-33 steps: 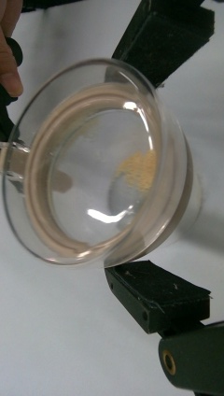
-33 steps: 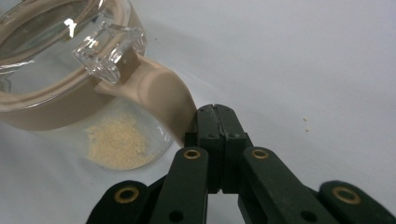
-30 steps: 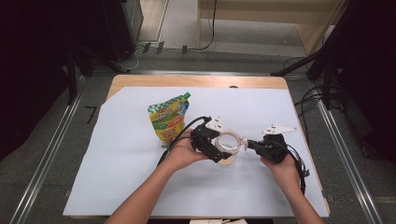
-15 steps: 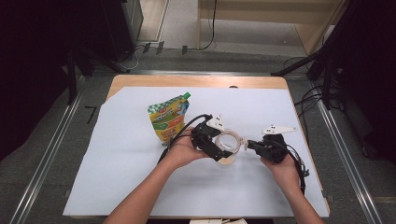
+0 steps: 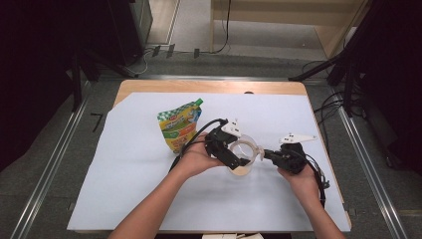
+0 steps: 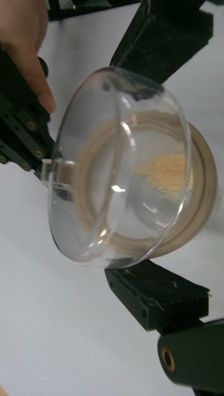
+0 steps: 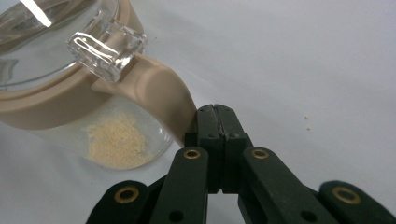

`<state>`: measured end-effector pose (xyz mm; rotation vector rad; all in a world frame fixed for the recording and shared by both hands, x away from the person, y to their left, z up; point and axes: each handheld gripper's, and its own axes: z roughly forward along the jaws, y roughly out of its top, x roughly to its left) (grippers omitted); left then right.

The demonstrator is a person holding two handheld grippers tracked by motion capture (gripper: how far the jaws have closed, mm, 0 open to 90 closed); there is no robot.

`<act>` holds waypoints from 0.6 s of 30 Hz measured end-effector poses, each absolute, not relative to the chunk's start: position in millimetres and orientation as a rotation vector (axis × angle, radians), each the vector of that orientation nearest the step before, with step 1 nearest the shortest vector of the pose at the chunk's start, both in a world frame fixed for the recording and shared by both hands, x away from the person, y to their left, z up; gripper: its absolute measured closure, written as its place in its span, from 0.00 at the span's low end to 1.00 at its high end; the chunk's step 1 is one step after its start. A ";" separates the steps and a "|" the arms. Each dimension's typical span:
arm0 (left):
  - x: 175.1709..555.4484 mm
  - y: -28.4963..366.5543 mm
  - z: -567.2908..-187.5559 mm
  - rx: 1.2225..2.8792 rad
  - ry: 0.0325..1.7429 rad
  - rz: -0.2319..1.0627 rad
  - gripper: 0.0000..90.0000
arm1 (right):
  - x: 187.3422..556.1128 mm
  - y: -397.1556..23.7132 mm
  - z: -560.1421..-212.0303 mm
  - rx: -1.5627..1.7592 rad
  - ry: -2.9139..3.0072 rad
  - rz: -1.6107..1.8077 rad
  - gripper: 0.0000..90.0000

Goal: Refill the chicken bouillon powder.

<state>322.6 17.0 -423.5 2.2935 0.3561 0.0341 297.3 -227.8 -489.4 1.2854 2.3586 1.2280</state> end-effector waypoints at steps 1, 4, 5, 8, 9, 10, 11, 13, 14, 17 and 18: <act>322.5 16.1 -421.3 2.284 0.350 0.030 0.20 | 297.3 -227.9 -489.4 1.284 2.359 1.230 1.00; 321.4 10.7 -415.8 2.279 0.339 0.044 0.22 | 297.0 -227.7 -489.3 1.284 2.358 1.228 1.00; 321.4 10.7 -415.8 2.279 0.339 0.044 0.23 | 297.1 -227.7 -489.3 1.282 2.357 1.228 1.00; 320.1 5.8 -410.5 2.268 0.335 0.030 0.29 | 296.5 -227.7 -489.0 1.290 2.357 1.228 1.00; 320.1 5.8 -410.5 2.268 0.335 0.030 0.32 | 296.4 -227.8 -489.0 1.290 2.357 1.229 1.00; 317.3 3.4 -407.7 2.261 0.316 0.032 0.37 | 296.4 -227.9 -489.0 1.290 2.358 1.229 1.00; 315.6 2.0 -406.3 2.261 0.309 0.032 0.42 | 296.4 -228.0 -488.9 1.290 2.358 1.230 1.00; 313.0 -0.7 -403.8 2.255 0.299 0.009 0.53 | 296.4 -228.1 -489.0 1.289 2.359 1.231 1.00; 311.5 -1.9 -402.7 2.254 0.291 0.003 0.59 | 296.4 -228.3 -488.8 1.288 2.362 1.230 1.00; 309.7 -4.7 -400.9 2.235 0.287 -0.036 0.74 | 296.1 -228.3 -488.7 1.285 2.362 1.228 1.00; 309.6 -5.4 -400.5 2.235 0.286 -0.048 0.78 | 296.1 -228.2 -488.9 1.286 2.360 1.230 1.00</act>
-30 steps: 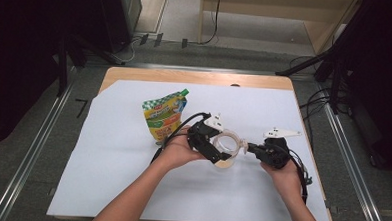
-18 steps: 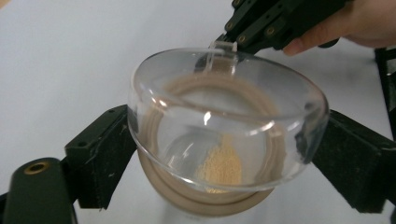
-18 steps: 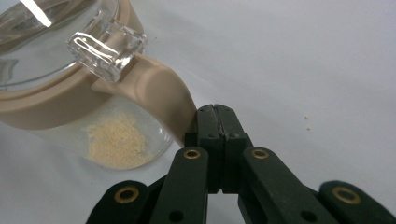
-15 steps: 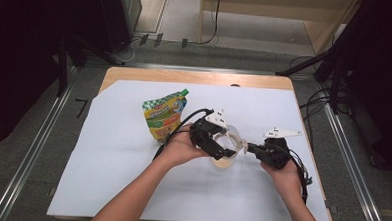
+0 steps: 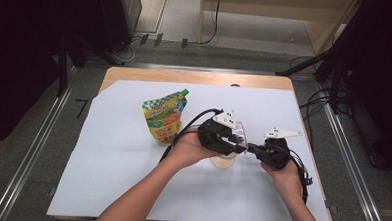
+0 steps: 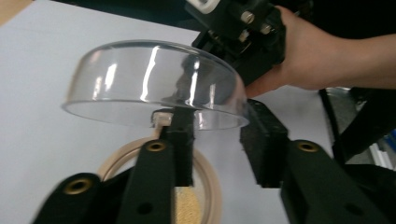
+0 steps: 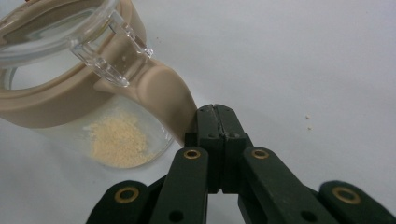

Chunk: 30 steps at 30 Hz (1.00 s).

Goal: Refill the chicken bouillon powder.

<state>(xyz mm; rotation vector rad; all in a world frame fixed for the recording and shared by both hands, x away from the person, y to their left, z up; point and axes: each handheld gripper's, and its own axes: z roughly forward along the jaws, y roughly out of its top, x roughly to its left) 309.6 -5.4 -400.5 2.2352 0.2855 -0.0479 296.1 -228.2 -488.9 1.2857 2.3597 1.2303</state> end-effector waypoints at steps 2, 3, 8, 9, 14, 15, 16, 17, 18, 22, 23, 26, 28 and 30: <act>309.8 -6.2 -400.2 2.234 0.278 -0.061 0.81 | 296.1 -228.2 -488.9 1.286 2.360 1.231 1.00; 309.7 -7.9 -399.5 2.234 0.275 -0.092 0.89 | 296.1 -228.3 -489.0 1.285 2.359 1.232 1.00; 309.5 -12.4 -397.6 2.236 0.283 -0.099 0.94 | 296.0 -228.5 -489.1 1.287 2.359 1.234 1.00; 309.3 -14.2 -396.6 2.241 0.283 -0.094 0.94 | 295.9 -228.5 -489.2 1.288 2.358 1.235 1.00; 311.9 -20.8 -396.4 2.233 0.294 -0.116 0.92 | 295.6 -229.1 -489.4 1.296 2.355 1.243 1.00; 312.8 -22.4 -396.6 2.231 0.298 -0.126 0.91 | 295.5 -229.1 -489.4 1.297 2.355 1.243 1.00; 313.7 -24.1 -397.1 2.228 0.306 -0.139 0.90 | 295.3 -229.3 -489.3 1.295 2.354 1.244 1.00; 314.7 -25.9 -397.9 2.226 0.312 -0.155 0.88 | 295.0 -229.5 -489.3 1.294 2.356 1.244 1.00; 315.4 -27.9 -398.9 2.228 0.316 -0.152 0.86 | 294.9 -229.8 -489.3 1.291 2.357 1.245 1.00; 316.1 -33.1 -401.3 2.234 0.328 -0.155 0.81 | 293.9 -230.8 -489.4 1.297 2.358 1.254 1.00; 316.1 -33.1 -401.3 2.234 0.328 -0.155 0.79 | 293.1 -231.0 -489.0 1.298 2.354 1.259 1.00; 316.1 -29.0 -398.6 2.236 0.338 -0.162 0.75 | 290.2 -232.2 -487.3 1.287 2.347 1.274 1.00; 315.4 -25.3 -395.6 2.236 0.337 -0.168 0.73 | 288.1 -233.8 -486.2 1.284 2.339 1.276 1.00; 314.9 -23.0 -394.3 2.235 0.335 -0.171 0.72 | 287.0 -235.2 -485.4 1.285 2.334 1.276 1.00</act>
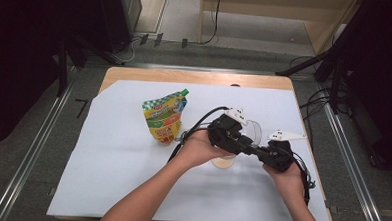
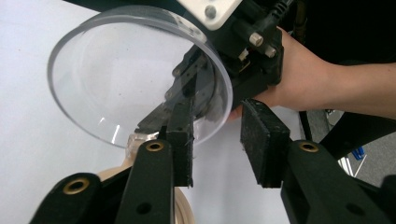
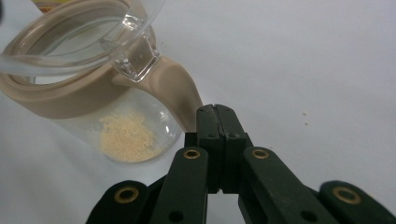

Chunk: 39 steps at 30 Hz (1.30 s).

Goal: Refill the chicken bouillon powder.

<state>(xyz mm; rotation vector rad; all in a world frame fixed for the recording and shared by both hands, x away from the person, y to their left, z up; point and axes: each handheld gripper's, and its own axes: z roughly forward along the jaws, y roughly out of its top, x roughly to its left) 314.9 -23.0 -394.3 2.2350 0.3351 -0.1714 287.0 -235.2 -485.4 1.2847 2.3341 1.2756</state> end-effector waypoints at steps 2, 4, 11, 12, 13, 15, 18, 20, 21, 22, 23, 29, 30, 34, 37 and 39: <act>313.0 -14.8 -391.1 2.237 0.348 -0.178 0.74 | 283.2 -240.4 -482.9 1.292 2.310 1.292 0.97; 312.6 -9.1 -390.0 2.240 0.357 -0.188 0.73 | 278.7 -243.1 -480.5 1.301 2.297 1.305 0.96; 314.1 10.9 -392.8 2.200 0.430 -0.228 0.64 | 261.6 -248.5 -474.1 1.313 2.276 1.389 0.85; 314.3 18.1 -394.7 2.184 0.464 -0.220 0.61 | 258.8 -247.2 -473.2 1.310 2.276 1.400 0.84; 314.3 18.1 -394.7 2.184 0.464 -0.220 0.60 | 256.9 -245.7 -472.9 1.296 2.280 1.405 0.82; 314.4 27.8 -397.6 2.188 0.498 -0.215 0.59 | 253.0 -241.9 -472.7 1.283 2.288 1.401 0.80; 312.5 37.6 -400.0 2.203 0.515 -0.213 0.57 | 247.7 -236.7 -472.4 1.265 2.304 1.414 0.77; 308.7 44.0 -399.4 2.193 0.503 -0.195 0.58 | 243.7 -233.5 -471.8 1.224 2.312 1.426 0.74; 308.7 44.0 -399.4 2.193 0.503 -0.195 0.60 | 243.7 -233.5 -471.8 1.224 2.312 1.426 0.74; 307.0 47.1 -398.6 2.189 0.498 -0.182 0.63 | 239.9 -229.8 -471.0 1.201 2.326 1.441 0.72; 306.2 49.4 -398.2 2.184 0.493 -0.173 0.64 | 238.3 -227.6 -470.7 1.187 2.330 1.454 0.71; 305.7 67.4 -396.9 2.178 0.520 -0.140 0.61 | 228.5 -211.8 -469.4 1.113 2.386 1.462 0.67; 308.3 73.0 -398.3 2.191 0.562 -0.169 0.57 | 227.8 -208.6 -469.9 1.097 2.403 1.459 0.66; 309.4 85.2 -400.8 2.185 0.571 -0.195 0.54 | 226.6 -197.4 -472.2 1.057 2.452 1.456 0.64; 309.7 94.7 -399.4 2.190 0.585 -0.176 0.51 | 225.9 -192.2 -472.9 1.031 2.479 1.456 0.63; 309.9 102.1 -397.8 2.168 0.599 -0.182 0.50 | 225.5 -188.6 -473.7 1.012 2.496 1.454 0.63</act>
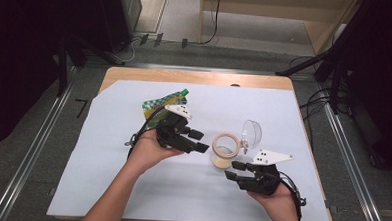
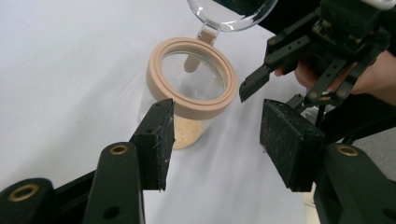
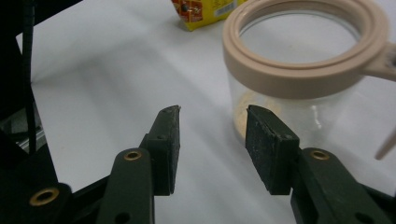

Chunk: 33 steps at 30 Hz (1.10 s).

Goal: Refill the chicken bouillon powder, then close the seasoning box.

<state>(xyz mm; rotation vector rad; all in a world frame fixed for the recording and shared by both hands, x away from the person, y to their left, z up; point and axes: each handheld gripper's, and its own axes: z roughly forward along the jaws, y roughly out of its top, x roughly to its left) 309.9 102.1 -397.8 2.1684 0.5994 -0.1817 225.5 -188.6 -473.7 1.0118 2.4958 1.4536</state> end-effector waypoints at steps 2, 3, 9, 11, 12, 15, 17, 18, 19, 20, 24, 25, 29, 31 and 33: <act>309.3 105.2 -397.1 2.164 0.606 -0.184 0.50 | 225.2 -186.4 -474.3 1.010 2.505 1.454 0.63; 308.3 108.0 -396.8 2.162 0.608 -0.178 0.50 | 225.0 -182.2 -475.3 1.002 2.522 1.444 0.63; 304.9 128.4 -394.1 2.173 0.626 -0.120 0.49 | 222.6 -172.5 -476.9 0.963 2.544 1.436 0.61; 305.3 131.3 -393.7 2.169 0.632 -0.118 0.48 | 222.4 -170.9 -477.5 0.956 2.553 1.429 0.61; 306.1 137.0 -393.0 2.160 0.642 -0.116 0.48 | 222.4 -170.4 -477.7 0.955 2.555 1.431 0.61; 306.7 142.3 -392.6 2.157 0.658 -0.109 0.48 | 222.3 -169.8 -477.8 0.950 2.556 1.431 0.61; 307.9 150.1 -392.2 2.171 0.680 -0.086 0.48 | 222.5 -169.6 -478.0 0.952 2.557 1.433 0.61; 307.9 152.5 -392.3 2.173 0.687 -0.081 0.48 | 222.6 -169.4 -478.0 0.951 2.558 1.432 0.61; 307.9 155.4 -392.2 2.180 0.687 -0.074 0.48 | 222.8 -169.1 -477.9 0.949 2.560 1.434 0.61; 308.0 158.4 -391.9 2.183 0.694 -0.071 0.48 | 223.0 -168.8 -477.9 0.947 2.562 1.436 0.61; 309.0 167.7 -391.3 2.165 0.721 -0.072 0.48 | 222.8 -166.7 -478.9 0.938 2.572 1.427 0.61; 309.1 173.7 -390.6 2.160 0.729 -0.068 0.48 | 222.4 -165.9 -478.7 0.946 2.573 1.424 0.60; 307.8 184.2 -389.5 2.153 0.749 -0.048 0.49 | 222.7 -162.9 -480.0 0.925 2.579 1.414 0.58; 307.6 186.9 -389.3 2.151 0.753 -0.040 0.49 | 222.5 -162.2 -480.2 0.924 2.583 1.412 0.58; 306.8 196.3 -388.0 2.150 0.767 -0.017 0.49 | 223.1 -160.4 -480.7 0.903 2.586 1.423 0.58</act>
